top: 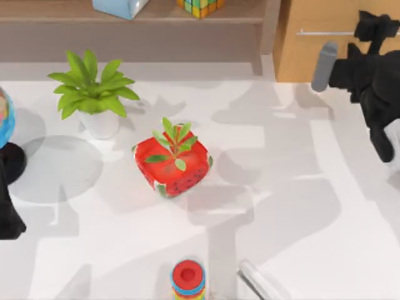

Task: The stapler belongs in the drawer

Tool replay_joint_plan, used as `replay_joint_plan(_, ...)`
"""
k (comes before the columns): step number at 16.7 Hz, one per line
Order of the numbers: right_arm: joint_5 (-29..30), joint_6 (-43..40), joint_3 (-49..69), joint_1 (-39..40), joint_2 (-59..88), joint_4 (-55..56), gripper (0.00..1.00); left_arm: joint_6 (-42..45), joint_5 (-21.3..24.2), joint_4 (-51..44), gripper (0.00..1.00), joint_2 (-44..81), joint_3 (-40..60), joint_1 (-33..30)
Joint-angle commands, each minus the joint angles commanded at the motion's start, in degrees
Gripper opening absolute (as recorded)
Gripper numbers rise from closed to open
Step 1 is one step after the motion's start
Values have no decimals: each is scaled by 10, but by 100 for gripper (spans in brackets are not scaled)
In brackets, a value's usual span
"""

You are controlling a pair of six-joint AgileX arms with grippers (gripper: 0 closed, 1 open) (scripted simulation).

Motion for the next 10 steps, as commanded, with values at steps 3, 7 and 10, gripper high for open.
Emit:
replay_joint_plan(3, 0, 0, 0, 0, 0, 0, 32, 0, 0, 0, 100, 0, 0, 0)
replay_joint_plan(7, 0, 0, 0, 0, 0, 0, 2, 0, 0, 0, 100, 0, 0, 0)
replay_joint_plan(10, 0, 0, 0, 0, 0, 0, 0, 0, 0, 0, 100, 0, 0, 0)
